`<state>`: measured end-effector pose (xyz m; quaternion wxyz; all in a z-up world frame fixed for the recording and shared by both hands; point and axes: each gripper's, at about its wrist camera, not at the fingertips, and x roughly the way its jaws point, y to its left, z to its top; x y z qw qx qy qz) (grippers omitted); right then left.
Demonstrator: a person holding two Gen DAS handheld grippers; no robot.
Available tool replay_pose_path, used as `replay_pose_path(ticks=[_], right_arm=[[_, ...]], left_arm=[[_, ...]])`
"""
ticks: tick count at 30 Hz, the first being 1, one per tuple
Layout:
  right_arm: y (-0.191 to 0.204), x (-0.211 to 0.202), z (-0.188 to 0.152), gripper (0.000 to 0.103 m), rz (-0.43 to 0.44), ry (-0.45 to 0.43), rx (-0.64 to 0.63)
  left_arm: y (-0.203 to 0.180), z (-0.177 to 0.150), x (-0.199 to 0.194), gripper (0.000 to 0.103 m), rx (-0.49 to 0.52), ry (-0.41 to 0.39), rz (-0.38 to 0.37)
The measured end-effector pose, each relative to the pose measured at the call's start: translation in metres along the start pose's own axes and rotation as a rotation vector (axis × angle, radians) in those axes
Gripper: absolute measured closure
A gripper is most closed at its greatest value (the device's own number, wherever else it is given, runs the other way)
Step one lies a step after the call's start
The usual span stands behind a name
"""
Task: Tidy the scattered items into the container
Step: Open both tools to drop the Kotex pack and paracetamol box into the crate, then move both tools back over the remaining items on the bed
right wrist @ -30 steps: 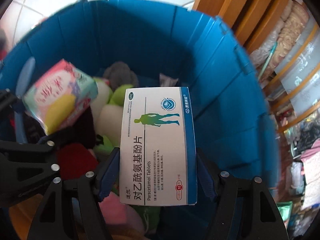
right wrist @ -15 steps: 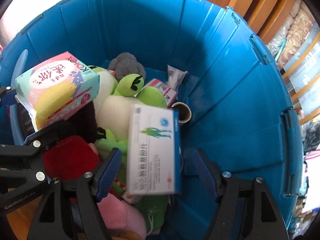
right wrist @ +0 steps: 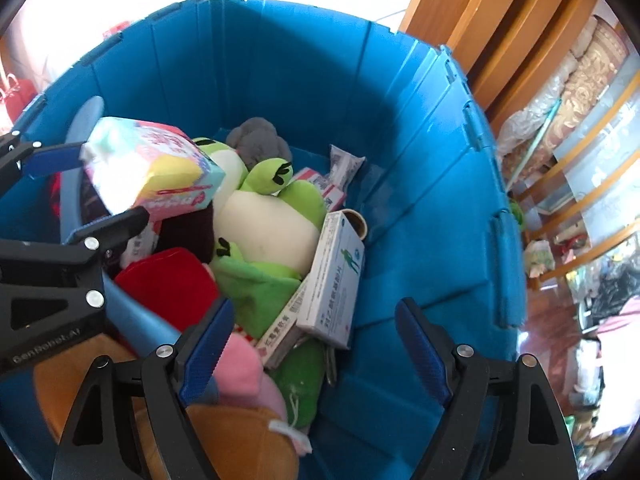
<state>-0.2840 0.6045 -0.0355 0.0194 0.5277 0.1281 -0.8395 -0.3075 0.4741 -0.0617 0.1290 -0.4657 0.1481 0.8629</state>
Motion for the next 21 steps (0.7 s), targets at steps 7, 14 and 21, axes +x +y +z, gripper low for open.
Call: replay_pose_path(ticks=[7, 14, 21], right_arm=[[0.000, -0.023, -0.004, 0.019, 0.012, -0.052, 0.002], [0.005, -0.046, -0.016, 0.017, 0.009, -0.086, -0.002], [0.004, -0.056, -0.025, 0.017, 0.006, -0.097, -0.001]], left_arm=[[0.005, -0.002, -0.023, 0.033, 0.009, -0.020, 0.020], [-0.001, -0.014, -0.037, 0.033, 0.013, -0.020, 0.018], [-0.006, -0.024, -0.049, 0.033, 0.020, -0.025, 0.023]])
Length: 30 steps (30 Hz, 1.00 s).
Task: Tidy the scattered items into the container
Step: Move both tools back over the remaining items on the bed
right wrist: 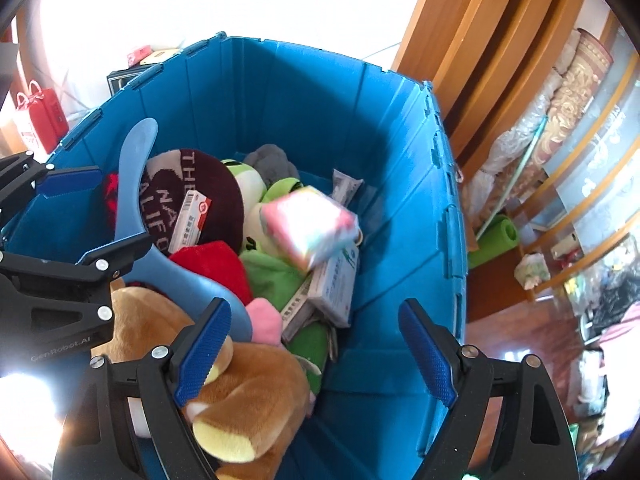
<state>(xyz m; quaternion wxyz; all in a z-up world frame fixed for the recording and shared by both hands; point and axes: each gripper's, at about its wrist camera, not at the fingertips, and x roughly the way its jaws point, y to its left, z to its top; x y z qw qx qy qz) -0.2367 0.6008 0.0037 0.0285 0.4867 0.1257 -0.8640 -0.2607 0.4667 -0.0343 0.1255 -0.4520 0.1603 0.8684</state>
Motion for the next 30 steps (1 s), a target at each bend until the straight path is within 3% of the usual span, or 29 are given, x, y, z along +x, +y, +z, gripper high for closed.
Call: replay_pose_path(ticks=[20, 30], right_arm=[[-0.002, -0.008, -0.014, 0.017, 0.013, -0.023, 0.005], [0.035, -0.033, -0.003, 0.016, 0.064, -0.130, -0.012]], left_arm=[[0.001, -0.014, -0.014, 0.033, -0.029, -0.009, 0.012], [0.048, -0.042, -0.058, 0.033, -0.107, -0.128, 0.040]])
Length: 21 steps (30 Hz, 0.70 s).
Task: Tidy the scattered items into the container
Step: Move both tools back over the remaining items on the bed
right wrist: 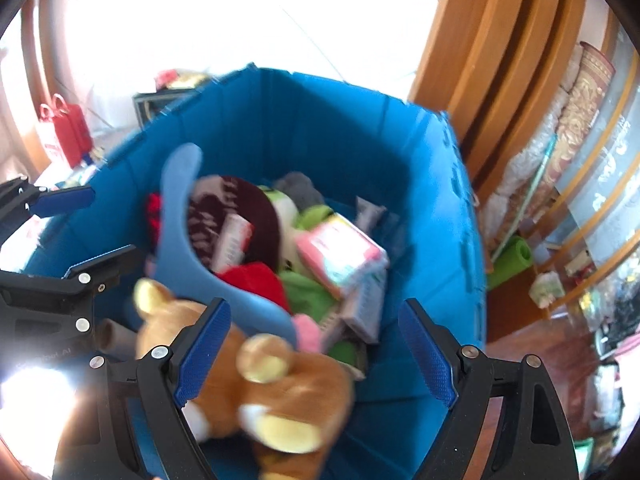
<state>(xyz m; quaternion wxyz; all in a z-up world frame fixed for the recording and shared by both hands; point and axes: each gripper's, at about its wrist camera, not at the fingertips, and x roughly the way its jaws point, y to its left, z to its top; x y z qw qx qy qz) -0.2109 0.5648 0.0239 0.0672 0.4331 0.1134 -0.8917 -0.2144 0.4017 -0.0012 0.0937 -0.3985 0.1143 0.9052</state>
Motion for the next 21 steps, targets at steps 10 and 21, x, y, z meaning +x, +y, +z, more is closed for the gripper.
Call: replay_pose_path(ticks=[10, 21], right_arm=[[0.129, -0.050, 0.028, 0.011, -0.040, -0.200, -0.141], [0.315, -0.062, 0.044, 0.000, 0.177, -0.312, -0.123]], left_arm=[[0.127, -0.058, -0.063, 0.033, -0.128, -0.142, 0.047], [0.329, -0.187, -0.088, 0.023, -0.330, -0.155, 0.173]])
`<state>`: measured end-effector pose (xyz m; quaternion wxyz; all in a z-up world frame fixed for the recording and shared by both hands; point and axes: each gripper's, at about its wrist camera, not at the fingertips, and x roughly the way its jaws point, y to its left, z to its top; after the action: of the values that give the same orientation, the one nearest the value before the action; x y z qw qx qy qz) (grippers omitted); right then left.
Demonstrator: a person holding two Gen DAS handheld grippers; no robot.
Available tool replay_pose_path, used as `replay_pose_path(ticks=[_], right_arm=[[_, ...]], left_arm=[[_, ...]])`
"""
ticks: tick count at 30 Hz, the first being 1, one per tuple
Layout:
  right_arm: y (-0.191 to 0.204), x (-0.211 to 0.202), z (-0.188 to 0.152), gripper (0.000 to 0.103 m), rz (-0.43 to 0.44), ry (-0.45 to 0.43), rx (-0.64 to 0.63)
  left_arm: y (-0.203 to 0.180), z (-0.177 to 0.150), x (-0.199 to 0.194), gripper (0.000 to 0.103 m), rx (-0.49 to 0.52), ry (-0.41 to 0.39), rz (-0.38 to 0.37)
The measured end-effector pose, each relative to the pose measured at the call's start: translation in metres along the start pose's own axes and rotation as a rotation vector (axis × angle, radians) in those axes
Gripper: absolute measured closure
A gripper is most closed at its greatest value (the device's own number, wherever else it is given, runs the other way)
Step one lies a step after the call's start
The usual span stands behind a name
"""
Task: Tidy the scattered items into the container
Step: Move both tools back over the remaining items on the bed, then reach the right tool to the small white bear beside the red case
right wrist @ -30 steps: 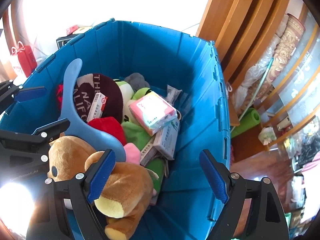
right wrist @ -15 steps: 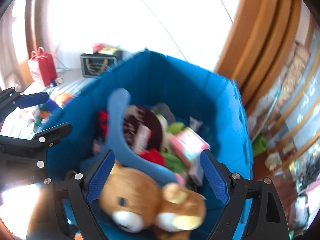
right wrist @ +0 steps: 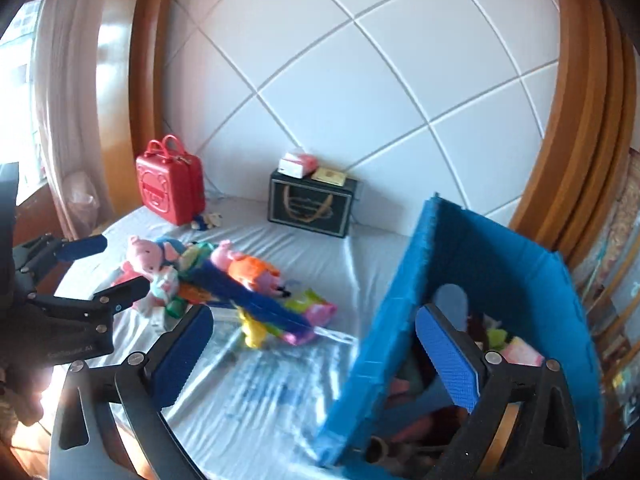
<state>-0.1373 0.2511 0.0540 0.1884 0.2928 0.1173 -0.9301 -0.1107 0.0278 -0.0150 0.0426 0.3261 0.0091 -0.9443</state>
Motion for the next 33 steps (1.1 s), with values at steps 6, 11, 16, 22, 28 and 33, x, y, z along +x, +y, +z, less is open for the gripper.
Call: replay_pose_path(ticks=[6, 11, 16, 22, 28, 33], right_arm=[[0.060, 0.049, -0.004, 0.000, 0.088, 0.042, 0.056], [0.080, 0.097, -0.015, 0.000, 0.127, 0.108, 0.064], [0.085, 0.148, -0.014, 0.000, 0.186, 0.148, 0.082], [0.088, 0.210, 0.012, 0.001, 0.242, 0.163, 0.108], [0.121, 0.274, 0.039, 0.014, 0.288, 0.224, 0.066], [0.147, 0.329, 0.060, 0.022, 0.289, 0.274, 0.083]], left_arm=[[0.090, -0.026, 0.018, 0.023, -0.144, 0.054, 0.045], [0.134, -0.041, 0.040, 0.023, -0.194, 0.090, 0.136], [0.164, -0.040, 0.067, 0.023, -0.225, 0.145, 0.193], [0.194, -0.028, 0.103, 0.023, -0.259, 0.182, 0.256], [0.226, -0.022, 0.155, 0.023, -0.266, 0.245, 0.252], [0.267, -0.004, 0.208, 0.023, -0.263, 0.294, 0.218]])
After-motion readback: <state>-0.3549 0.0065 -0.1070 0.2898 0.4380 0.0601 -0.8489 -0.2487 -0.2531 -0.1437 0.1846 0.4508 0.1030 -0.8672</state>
